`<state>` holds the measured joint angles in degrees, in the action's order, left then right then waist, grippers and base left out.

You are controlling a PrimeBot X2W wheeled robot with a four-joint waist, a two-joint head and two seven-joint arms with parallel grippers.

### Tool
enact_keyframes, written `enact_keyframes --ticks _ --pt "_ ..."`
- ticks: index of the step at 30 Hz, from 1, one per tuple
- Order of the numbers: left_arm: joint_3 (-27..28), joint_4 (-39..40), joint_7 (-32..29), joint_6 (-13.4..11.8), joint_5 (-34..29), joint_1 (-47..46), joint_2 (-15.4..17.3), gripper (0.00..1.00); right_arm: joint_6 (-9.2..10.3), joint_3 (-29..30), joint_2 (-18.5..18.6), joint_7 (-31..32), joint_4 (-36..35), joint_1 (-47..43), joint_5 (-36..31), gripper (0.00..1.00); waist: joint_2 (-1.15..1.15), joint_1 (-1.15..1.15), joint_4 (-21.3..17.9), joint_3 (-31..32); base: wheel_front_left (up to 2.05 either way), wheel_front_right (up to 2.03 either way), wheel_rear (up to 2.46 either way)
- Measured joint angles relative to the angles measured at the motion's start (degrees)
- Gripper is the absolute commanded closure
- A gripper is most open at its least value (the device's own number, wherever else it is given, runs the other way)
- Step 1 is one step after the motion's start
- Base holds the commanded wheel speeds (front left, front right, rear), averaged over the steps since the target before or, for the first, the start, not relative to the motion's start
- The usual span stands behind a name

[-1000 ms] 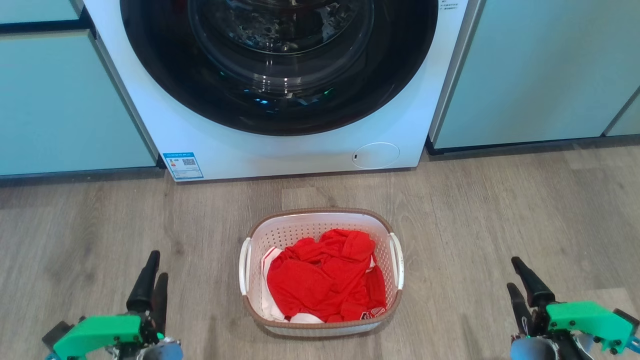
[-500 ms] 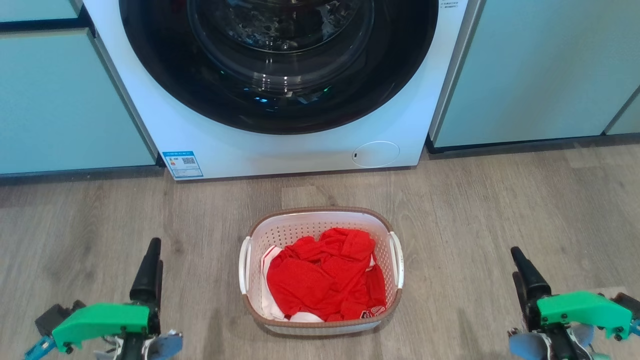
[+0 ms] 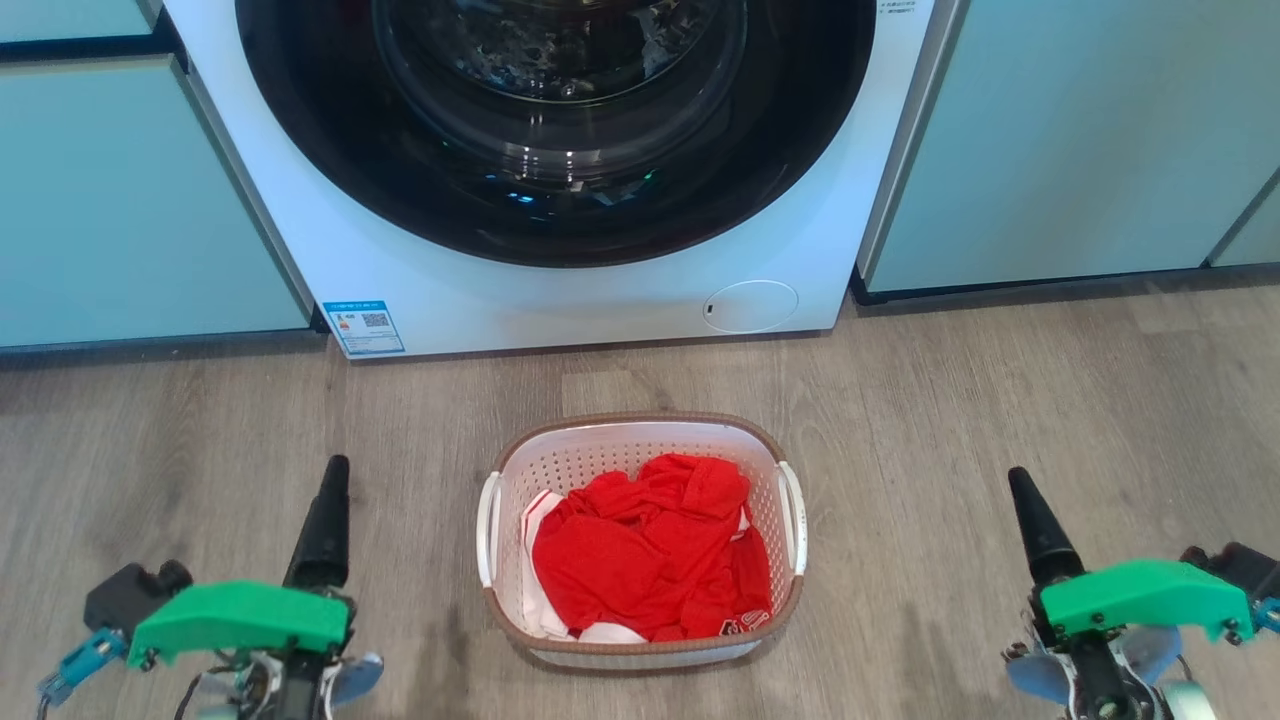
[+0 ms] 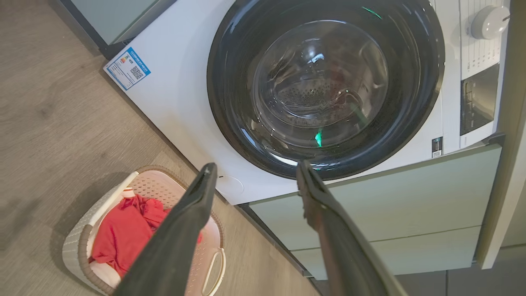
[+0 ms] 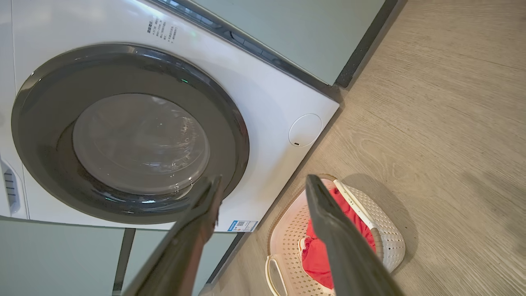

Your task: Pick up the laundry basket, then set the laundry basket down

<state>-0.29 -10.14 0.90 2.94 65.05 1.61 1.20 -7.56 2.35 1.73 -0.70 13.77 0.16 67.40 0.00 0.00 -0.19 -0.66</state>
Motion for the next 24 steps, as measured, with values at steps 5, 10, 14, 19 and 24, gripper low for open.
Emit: enact_keyframes --ticks 5,10,14,19,24 --pt "-1.0 0.4 0.8 -0.5 -5.6 0.0 0.0 0.0 0.0 -0.6 0.0 -1.0 -0.8 0.2 -4.1 0.0 0.0 0.0 -0.1 0.0 0.0 0.0 0.0" --pt "-1.8 0.7 1.6 -1.1 -11.1 0.0 0.1 0.0 0.0 -1.3 0.0 -1.7 -1.6 0.7 -8.7 0.0 0.0 0.0 -0.2 0.0 0.0 0.0 0.0" --pt "-2.7 0.8 2.0 -1.5 -13.9 0.1 0.2 0.0 0.0 -2.2 0.0 -2.2 -1.7 0.7 -11.6 0.0 0.0 0.0 -0.2 0.0 0.0 0.0 0.0" --pt "-3.1 1.0 2.9 -2.5 -17.7 0.4 0.4 0.0 0.0 -2.8 0.0 -2.9 -2.2 0.7 -15.7 0.0 0.0 0.0 -0.2 0.0 0.0 0.0 0.0" --pt "-3.9 1.7 3.8 -3.3 -21.6 0.5 0.7 0.0 0.0 -3.7 0.1 -3.5 -2.8 0.7 -19.6 0.0 0.0 0.0 -0.2 0.0 0.0 0.0 0.0"
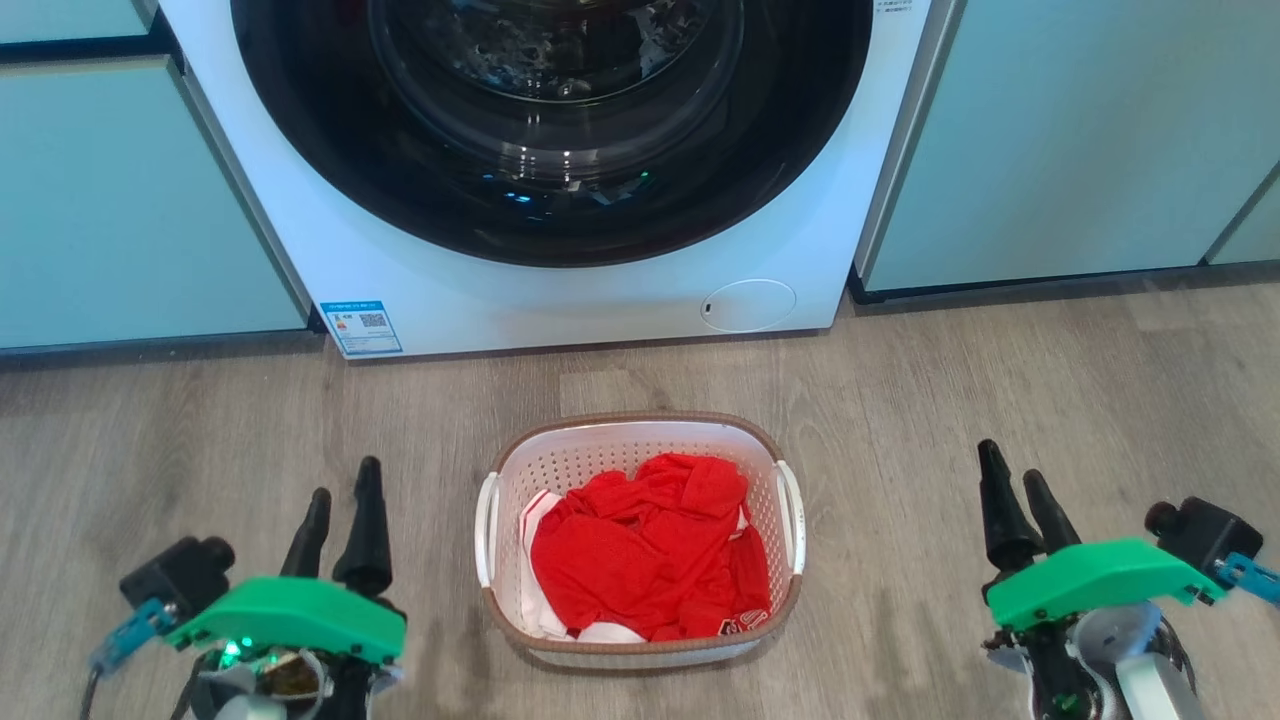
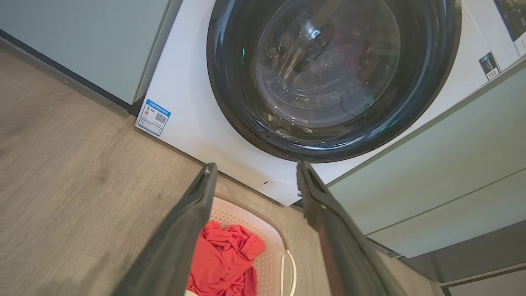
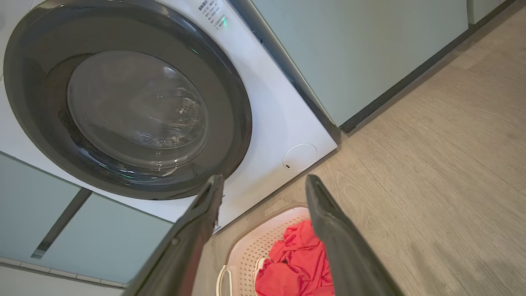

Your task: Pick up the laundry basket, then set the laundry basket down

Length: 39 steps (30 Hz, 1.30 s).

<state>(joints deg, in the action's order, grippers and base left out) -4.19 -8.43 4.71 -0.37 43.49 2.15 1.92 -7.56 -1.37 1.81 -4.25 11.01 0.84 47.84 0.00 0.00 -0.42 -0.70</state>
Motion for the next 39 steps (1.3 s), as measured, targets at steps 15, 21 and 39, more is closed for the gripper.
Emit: enact_keyframes --ticks 15,21,39 --pt "-3.0 0.6 2.2 -2.3 -10.6 1.1 1.3 0.0 0.0 -2.1 0.1 -2.7 -0.9 0.0 -10.9 0.0 0.0 0.0 0.0 0.3 0.0 0.0 0.0" --pt "-4.2 0.9 3.4 -3.2 -14.8 1.6 1.5 0.0 0.0 -2.5 0.2 -3.5 -1.3 0.0 -15.1 0.0 0.0 0.0 -0.1 0.4 0.0 0.0 0.0" --pt "-5.6 2.2 6.5 -4.7 -27.4 2.9 1.8 0.0 0.0 -4.4 0.3 -7.0 -2.6 0.0 -27.8 0.0 0.0 0.0 -0.5 0.5 0.0 0.0 0.0"
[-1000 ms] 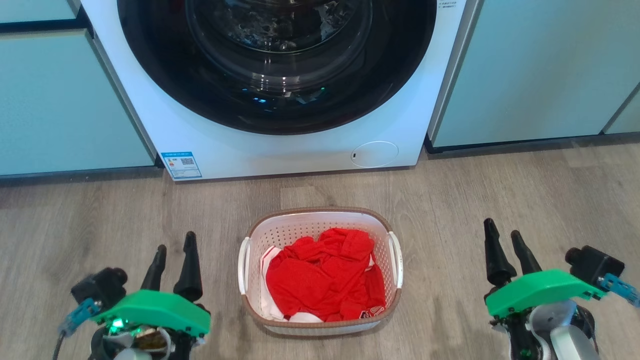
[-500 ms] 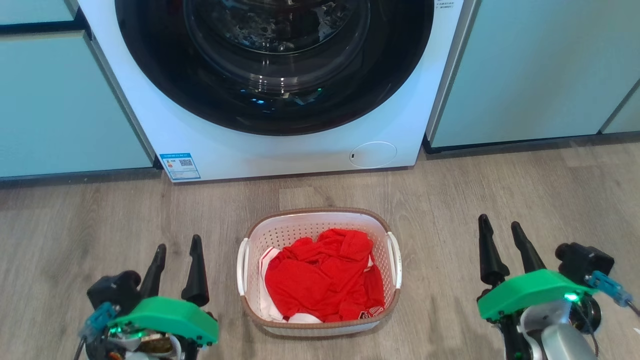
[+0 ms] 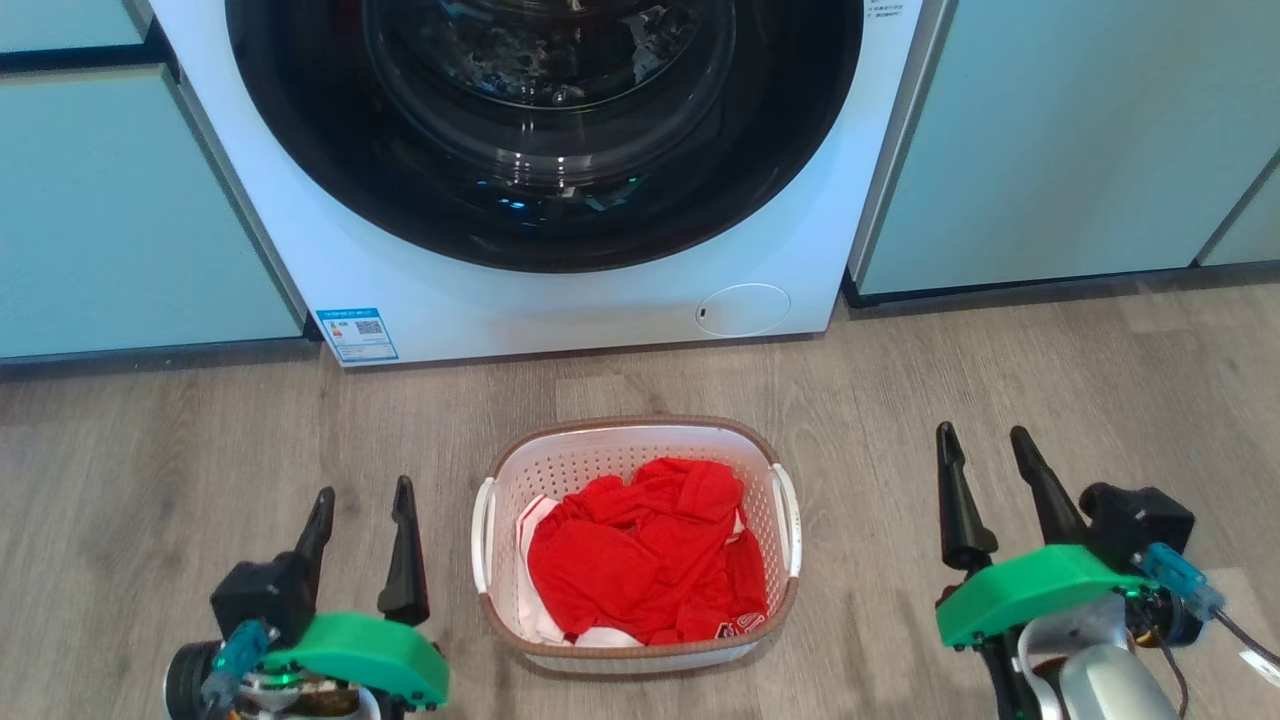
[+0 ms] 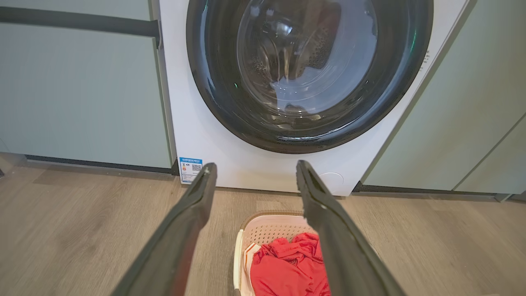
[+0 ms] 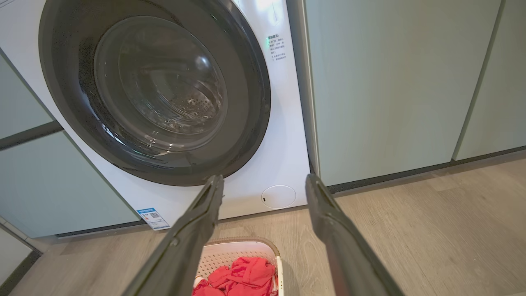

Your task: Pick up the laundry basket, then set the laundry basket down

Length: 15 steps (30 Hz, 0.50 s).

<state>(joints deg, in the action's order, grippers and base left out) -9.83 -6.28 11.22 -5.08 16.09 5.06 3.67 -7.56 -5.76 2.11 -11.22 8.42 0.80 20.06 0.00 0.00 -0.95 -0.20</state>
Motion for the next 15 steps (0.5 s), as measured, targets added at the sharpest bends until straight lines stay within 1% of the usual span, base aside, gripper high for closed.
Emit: enact_keyframes --ticks 15 --pt "-0.4 0.2 2.2 -0.1 -9.0 1.1 0.0 0.0 0.0 -1.7 0.1 -2.3 -0.5 0.0 -9.1 0.0 0.0 0.0 -0.1 0.1 0.0 0.0 0.0"
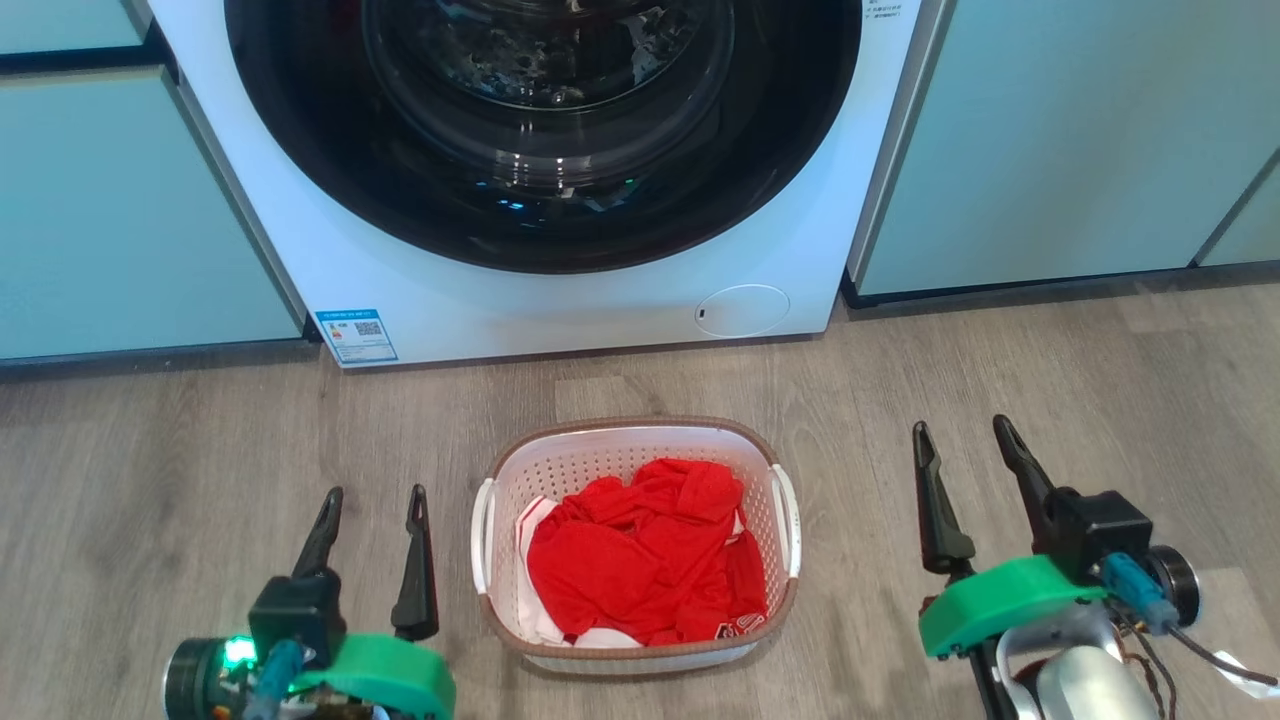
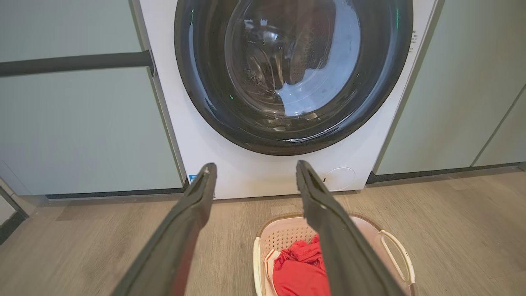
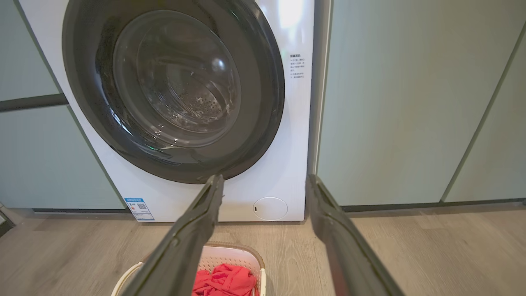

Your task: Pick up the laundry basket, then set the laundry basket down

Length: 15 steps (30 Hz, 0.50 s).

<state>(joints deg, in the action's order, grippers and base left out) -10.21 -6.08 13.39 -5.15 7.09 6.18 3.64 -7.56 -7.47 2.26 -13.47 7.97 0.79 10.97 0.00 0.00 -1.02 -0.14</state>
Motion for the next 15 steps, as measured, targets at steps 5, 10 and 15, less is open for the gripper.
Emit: enact_keyframes --ticks 5,10,15 --pt "0.0 0.0 1.0 0.0 -3.0 0.0 -0.1 0.0 0.0 -0.5 0.0 -0.8 -0.3 0.0 -3.2 0.0 0.0 0.0 -0.1 0.1 0.0 0.0 0.0" --pt "0.3 0.0 1.1 0.1 -3.3 0.0 -0.2 0.0 0.0 -0.5 0.0 -0.8 -0.3 0.0 -3.5 0.0 0.0 0.0 -0.1 0.1 0.0 0.0 0.0" --pt "1.0 -0.2 1.1 0.5 -3.3 0.0 -0.3 0.0 0.0 -0.5 0.0 -0.8 -0.3 0.0 -3.5 0.0 0.0 0.0 -0.1 0.1 0.0 0.0 0.0"
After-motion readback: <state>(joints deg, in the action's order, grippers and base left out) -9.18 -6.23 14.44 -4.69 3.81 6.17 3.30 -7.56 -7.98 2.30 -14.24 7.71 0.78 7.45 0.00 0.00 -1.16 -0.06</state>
